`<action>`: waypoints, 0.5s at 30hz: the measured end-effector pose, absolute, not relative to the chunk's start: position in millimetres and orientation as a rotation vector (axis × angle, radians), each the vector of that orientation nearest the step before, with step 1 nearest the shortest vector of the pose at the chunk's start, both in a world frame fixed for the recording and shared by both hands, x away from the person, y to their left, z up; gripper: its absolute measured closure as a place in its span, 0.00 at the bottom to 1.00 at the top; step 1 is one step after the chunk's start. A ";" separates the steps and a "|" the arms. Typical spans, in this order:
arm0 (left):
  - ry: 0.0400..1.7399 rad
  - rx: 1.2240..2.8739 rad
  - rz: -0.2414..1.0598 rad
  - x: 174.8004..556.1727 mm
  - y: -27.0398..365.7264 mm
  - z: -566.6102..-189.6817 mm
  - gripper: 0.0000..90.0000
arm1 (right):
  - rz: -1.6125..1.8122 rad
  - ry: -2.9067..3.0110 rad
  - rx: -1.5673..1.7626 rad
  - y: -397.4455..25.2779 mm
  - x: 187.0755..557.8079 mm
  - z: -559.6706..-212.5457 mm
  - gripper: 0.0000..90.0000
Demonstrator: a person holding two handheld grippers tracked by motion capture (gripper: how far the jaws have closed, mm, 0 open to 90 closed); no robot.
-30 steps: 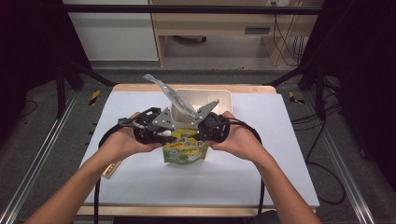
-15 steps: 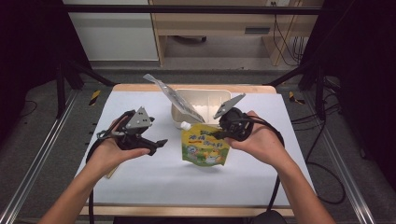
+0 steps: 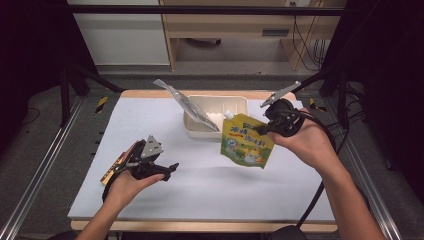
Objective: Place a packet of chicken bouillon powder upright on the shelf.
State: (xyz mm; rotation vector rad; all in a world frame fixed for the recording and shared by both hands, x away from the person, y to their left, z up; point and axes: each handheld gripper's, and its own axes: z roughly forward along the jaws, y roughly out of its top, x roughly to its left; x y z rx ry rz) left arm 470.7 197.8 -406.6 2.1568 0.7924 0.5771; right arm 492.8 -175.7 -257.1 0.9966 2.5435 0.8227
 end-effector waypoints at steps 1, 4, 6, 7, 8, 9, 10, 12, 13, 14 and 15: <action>0.817 2.147 0.572 470.7 199.0 -411.8 0.10 | 0.813 2.529 1.018 -176.6 494.9 -254.4 1.00; 0.837 2.165 0.590 469.0 203.5 -422.1 0.10 | 0.801 2.470 1.087 -176.9 503.5 -245.8 1.00; 0.845 2.162 0.592 467.1 206.5 -426.7 0.10 | 0.805 2.438 1.116 -176.1 509.1 -240.9 1.00; 0.841 2.172 0.600 466.0 207.8 -428.6 0.10 | 0.804 2.423 1.138 -174.9 512.2 -237.7 1.00; 0.838 2.187 0.609 465.0 209.1 -430.2 0.10 | 0.798 2.408 1.153 -173.2 515.2 -234.4 1.00; 0.837 2.192 0.613 464.1 210.3 -432.0 0.10 | 0.796 2.396 1.158 -171.2 518.3 -231.5 1.00; 0.839 2.194 0.608 463.3 211.9 -433.3 0.10 | 0.791 2.380 1.173 -168.7 521.2 -228.2 1.00; 0.852 2.183 0.597 461.8 214.9 -436.0 0.10 | 0.784 2.353 1.189 -164.1 527.7 -222.1 1.00; 0.851 2.183 0.601 461.3 215.6 -436.8 0.10 | 0.781 2.337 1.207 -161.0 532.0 -218.6 1.00; 0.852 2.187 0.603 460.3 216.1 -437.5 0.10 | 0.780 2.329 1.211 -159.7 535.1 -217.0 1.00; 0.850 2.188 0.607 459.0 216.5 -438.4 0.10 | 0.779 2.313 1.229 -157.6 539.0 -214.9 1.00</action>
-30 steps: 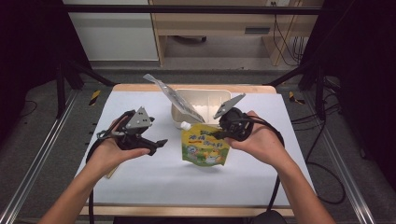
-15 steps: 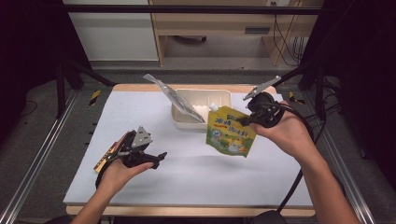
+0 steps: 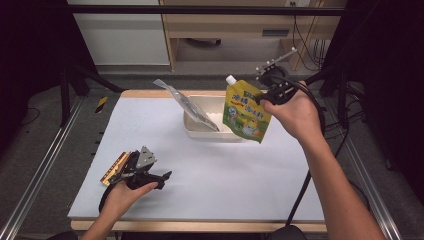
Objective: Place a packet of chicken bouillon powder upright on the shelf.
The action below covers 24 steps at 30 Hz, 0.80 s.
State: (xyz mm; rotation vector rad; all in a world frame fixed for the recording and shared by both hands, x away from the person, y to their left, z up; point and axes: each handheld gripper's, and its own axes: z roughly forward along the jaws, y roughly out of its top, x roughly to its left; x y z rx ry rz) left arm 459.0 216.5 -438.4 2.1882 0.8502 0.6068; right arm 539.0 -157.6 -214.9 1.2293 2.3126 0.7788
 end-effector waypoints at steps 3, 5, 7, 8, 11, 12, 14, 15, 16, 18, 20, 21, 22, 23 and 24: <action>0.847 2.200 0.611 456.0 216.9 -440.1 0.10 | 0.791 2.273 1.281 -152.2 550.7 -210.1 1.00; 0.848 2.204 0.614 454.2 216.5 -442.5 0.10 | 0.798 2.242 1.314 -149.2 558.9 -208.3 1.00; 0.847 2.214 0.621 453.2 216.5 -443.5 0.10 | 0.795 2.222 1.352 -146.0 567.0 -207.5 1.00; 0.851 2.207 0.624 452.7 216.2 -444.5 0.10 | 0.793 2.215 1.365 -145.2 569.6 -207.6 1.00; 0.866 2.208 0.636 450.8 213.0 -449.0 0.10 | 0.791 2.195 1.400 -142.4 578.6 -210.2 1.00; 0.863 2.215 0.647 450.4 211.8 -449.0 0.10 | 0.789 2.187 1.414 -141.1 581.6 -211.5 1.00; 0.862 2.213 0.655 450.1 210.5 -449.1 0.10 | 0.784 2.174 1.436 -139.5 585.5 -213.7 1.00; 0.862 2.212 0.653 450.1 210.2 -448.9 0.10 | 0.781 2.169 1.445 -138.5 587.8 -215.1 1.00; 0.864 2.210 0.654 450.1 210.2 -448.9 0.10 | 0.778 2.161 1.457 -137.5 590.1 -216.3 1.00; 0.866 2.210 0.660 450.0 210.5 -449.6 0.10 | 0.768 2.149 1.482 -134.9 595.6 -219.1 1.00; 0.868 2.210 0.658 450.1 211.2 -449.4 0.10 | 0.756 2.140 1.503 -133.5 600.3 -221.5 1.00; 0.869 2.207 0.659 450.2 211.3 -449.5 0.10 | 0.749 2.135 1.513 -132.6 603.0 -223.1 1.00; 0.871 2.202 0.657 450.4 211.3 -449.6 0.10 | 0.744 2.133 1.526 -131.7 605.6 -224.5 1.00; 0.871 2.201 0.658 450.4 211.3 -449.7 0.10 | 0.740 2.130 1.535 -130.9 608.3 -226.0 1.00; 0.866 2.209 0.656 450.5 211.4 -449.4 0.10 | 0.736 2.124 1.549 -129.7 610.7 -227.3 1.00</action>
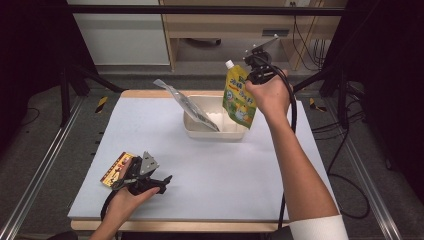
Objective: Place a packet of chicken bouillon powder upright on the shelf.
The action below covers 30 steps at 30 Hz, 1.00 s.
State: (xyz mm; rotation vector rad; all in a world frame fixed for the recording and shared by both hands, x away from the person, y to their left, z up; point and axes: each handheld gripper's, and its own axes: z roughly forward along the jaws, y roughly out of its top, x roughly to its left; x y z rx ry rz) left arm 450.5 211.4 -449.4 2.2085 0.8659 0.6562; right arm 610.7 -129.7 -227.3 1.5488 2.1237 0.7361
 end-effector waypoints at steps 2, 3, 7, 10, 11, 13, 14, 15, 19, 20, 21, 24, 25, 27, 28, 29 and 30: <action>0.861 2.211 0.652 450.4 211.2 -449.4 0.10 | 0.726 2.115 1.559 -128.0 616.2 -230.3 1.00; 0.861 2.211 0.652 450.2 211.2 -449.4 0.10 | 0.722 2.113 1.569 -126.6 618.7 -231.5 1.00; 0.862 2.212 0.649 450.4 211.2 -449.4 0.10 | 0.727 2.097 1.591 -121.6 625.7 -235.0 1.00; 0.864 2.212 0.645 450.4 210.4 -450.4 0.10 | 0.733 2.086 1.609 -121.5 629.5 -238.4 1.00; 0.864 2.212 0.645 450.4 210.2 -450.4 0.10 | 0.733 2.081 1.614 -122.0 630.3 -239.6 1.00; 0.856 2.219 0.647 450.2 210.2 -450.1 0.10 | 0.735 2.070 1.633 -123.1 631.6 -241.5 1.00; 0.860 2.209 0.646 450.0 209.6 -450.4 0.10 | 0.735 2.065 1.642 -124.1 632.4 -242.8 1.00; 0.857 2.216 0.647 450.0 209.7 -450.2 0.10 | 0.737 2.058 1.656 -125.1 633.2 -243.8 1.00; 0.858 2.217 0.641 450.0 209.2 -450.7 0.10 | 0.723 2.035 1.690 -128.4 636.5 -245.6 1.00; 0.857 2.217 0.640 450.0 209.1 -450.8 0.10 | 0.719 2.033 1.698 -129.1 637.5 -245.9 1.00; 0.856 2.218 0.639 449.9 208.9 -450.8 0.10 | 0.713 2.032 1.707 -129.1 638.6 -246.1 1.00; 0.851 2.223 0.639 450.0 208.6 -450.9 0.10 | 0.698 2.034 1.722 -127.3 642.2 -247.1 1.00; 0.850 2.223 0.639 449.9 208.4 -451.0 0.10 | 0.696 2.035 1.724 -126.0 643.4 -247.3 1.00; 0.849 2.223 0.638 450.0 208.4 -451.0 0.10 | 0.690 2.041 1.721 -123.1 645.6 -247.6 1.00; 0.850 2.223 0.637 450.0 208.5 -451.0 0.10 | 0.689 2.040 1.722 -121.3 646.6 -247.5 1.00; 0.850 2.223 0.638 450.0 208.6 -450.9 0.10 | 0.687 2.047 1.720 -119.6 647.7 -247.7 1.00; 0.849 2.224 0.637 450.1 208.7 -450.9 0.10 | 0.680 2.051 1.725 -117.7 648.8 -248.0 1.00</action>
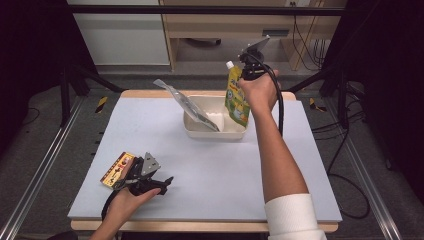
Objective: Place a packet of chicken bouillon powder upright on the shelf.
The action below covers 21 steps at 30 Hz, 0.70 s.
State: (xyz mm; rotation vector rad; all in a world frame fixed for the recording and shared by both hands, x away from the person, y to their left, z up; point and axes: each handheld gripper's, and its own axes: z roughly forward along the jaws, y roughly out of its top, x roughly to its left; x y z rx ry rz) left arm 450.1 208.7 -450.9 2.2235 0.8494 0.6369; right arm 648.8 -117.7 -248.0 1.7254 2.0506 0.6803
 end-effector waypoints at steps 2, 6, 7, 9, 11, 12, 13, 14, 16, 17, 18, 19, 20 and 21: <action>0.850 2.223 0.638 450.1 208.9 -450.8 0.10 | 0.684 2.054 1.724 -114.2 650.5 -248.4 1.00; 0.849 2.224 0.636 450.1 208.9 -450.9 0.10 | 0.694 2.073 1.719 -106.5 651.8 -247.6 1.00; 0.849 2.223 0.636 450.1 208.8 -450.8 0.10 | 0.703 2.075 1.721 -104.9 652.2 -247.9 1.00; 0.846 2.226 0.635 450.1 208.7 -450.8 0.10 | 0.705 2.081 1.716 -101.6 652.6 -248.3 1.00; 0.846 2.225 0.633 450.1 208.5 -450.9 0.10 | 0.713 2.084 1.724 -98.4 652.8 -248.5 1.00; 0.848 2.224 0.629 450.0 208.4 -451.0 0.10 | 0.722 2.087 1.725 -97.5 653.0 -248.8 1.00; 0.849 2.225 0.630 450.1 208.5 -451.1 0.10 | 0.735 2.089 1.728 -97.2 653.2 -249.4 1.00; 0.850 2.225 0.632 450.2 208.7 -451.1 0.10 | 0.747 2.090 1.737 -96.7 653.3 -249.9 1.00; 0.850 2.229 0.630 450.4 208.9 -451.2 0.10 | 0.779 2.093 1.763 -95.5 653.1 -251.3 1.00; 0.850 2.229 0.630 450.5 208.9 -451.4 0.10 | 0.790 2.097 1.765 -94.4 653.0 -252.2 1.00; 0.850 2.229 0.630 450.5 208.7 -451.5 0.10 | 0.800 2.096 1.766 -93.1 652.7 -252.8 1.00; 0.849 2.231 0.630 450.4 208.7 -451.4 0.10 | 0.800 2.098 1.756 -92.0 652.6 -253.5 1.00; 0.847 2.231 0.630 450.2 208.6 -451.3 0.10 | 0.805 2.100 1.739 -91.3 652.6 -254.9 1.00; 0.844 2.233 0.631 450.3 208.8 -451.1 0.10 | 0.800 2.101 1.724 -90.6 652.4 -256.2 1.00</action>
